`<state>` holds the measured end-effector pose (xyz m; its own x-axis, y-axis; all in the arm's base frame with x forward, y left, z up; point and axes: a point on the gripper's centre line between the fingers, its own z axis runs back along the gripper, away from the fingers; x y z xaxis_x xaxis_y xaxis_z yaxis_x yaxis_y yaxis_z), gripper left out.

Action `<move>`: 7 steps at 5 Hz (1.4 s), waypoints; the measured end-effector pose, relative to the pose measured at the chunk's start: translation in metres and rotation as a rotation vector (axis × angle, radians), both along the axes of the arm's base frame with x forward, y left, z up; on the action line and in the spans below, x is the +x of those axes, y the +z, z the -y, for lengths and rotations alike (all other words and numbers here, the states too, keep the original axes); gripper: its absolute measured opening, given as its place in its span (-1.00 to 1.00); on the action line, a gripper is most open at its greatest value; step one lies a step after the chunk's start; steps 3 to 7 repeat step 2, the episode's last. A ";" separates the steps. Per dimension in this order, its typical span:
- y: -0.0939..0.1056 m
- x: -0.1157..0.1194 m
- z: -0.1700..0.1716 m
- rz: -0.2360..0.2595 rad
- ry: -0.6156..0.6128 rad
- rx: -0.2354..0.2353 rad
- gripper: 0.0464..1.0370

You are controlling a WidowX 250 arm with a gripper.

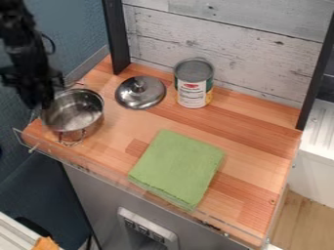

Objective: Move the silver pot to the lower left corner of the table

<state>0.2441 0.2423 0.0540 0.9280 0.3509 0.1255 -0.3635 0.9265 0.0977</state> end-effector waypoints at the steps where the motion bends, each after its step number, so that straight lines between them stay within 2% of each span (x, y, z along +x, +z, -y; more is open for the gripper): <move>1: 0.014 0.003 0.008 0.011 -0.132 -0.009 0.61; 2: 0.019 0.006 0.012 0.004 -0.267 -0.031 0.95; 7: 0.019 0.006 0.012 0.004 -0.267 -0.031 0.95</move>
